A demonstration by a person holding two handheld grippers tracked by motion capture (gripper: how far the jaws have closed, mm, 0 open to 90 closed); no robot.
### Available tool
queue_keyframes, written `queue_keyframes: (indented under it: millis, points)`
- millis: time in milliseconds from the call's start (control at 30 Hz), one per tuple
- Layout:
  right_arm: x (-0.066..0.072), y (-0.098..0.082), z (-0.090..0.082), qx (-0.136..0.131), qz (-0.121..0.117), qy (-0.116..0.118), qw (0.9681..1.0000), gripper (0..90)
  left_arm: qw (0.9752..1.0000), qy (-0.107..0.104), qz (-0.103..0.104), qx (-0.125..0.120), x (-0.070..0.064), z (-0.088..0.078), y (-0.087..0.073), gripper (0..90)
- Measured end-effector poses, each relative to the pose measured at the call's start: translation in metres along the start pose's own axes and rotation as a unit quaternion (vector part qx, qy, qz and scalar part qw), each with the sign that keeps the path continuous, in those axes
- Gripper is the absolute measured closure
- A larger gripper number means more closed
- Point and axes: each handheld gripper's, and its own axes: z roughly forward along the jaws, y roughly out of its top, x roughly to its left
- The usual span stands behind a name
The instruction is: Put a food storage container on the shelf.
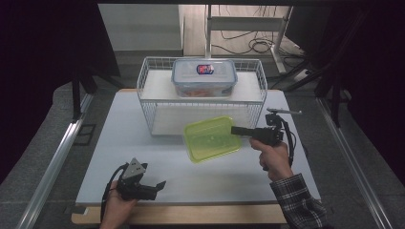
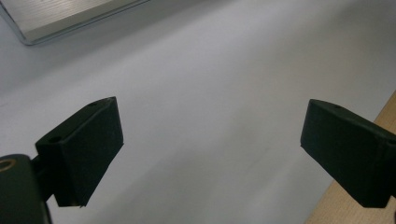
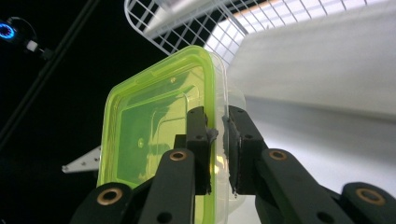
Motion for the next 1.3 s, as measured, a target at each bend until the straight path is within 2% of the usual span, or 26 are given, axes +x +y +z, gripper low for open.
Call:
queue_keyframes:
  millis: [300,600,733,967,1300]
  points:
    - [0.015,0.026,-0.013,-0.026,-0.005,0.002,0.9996,80.3,1.0,0.0,-0.002,-0.003,0.001,0.0,0.0,5.7]
    - [0.029,0.048,-0.018,-0.04,-0.009,0.006,0.9991,80.3,1.0,0.0,-0.004,-0.003,0.001,0.0,0.0,5.5]
    - [0.036,0.058,-0.019,-0.046,-0.01,0.01,0.9988,80.4,1.0,-0.001,-0.005,-0.005,0.001,0.0,0.0,5.5]
    - [0.049,0.076,-0.019,-0.063,-0.025,0.004,0.9977,80.4,1.0,-0.002,-0.007,-0.006,0.001,-0.001,0.0,5.4]
    - [0.062,0.097,-0.015,-0.079,-0.032,-0.009,0.9964,80.3,1.0,-0.003,-0.006,-0.006,0.001,-0.001,0.0,5.4]
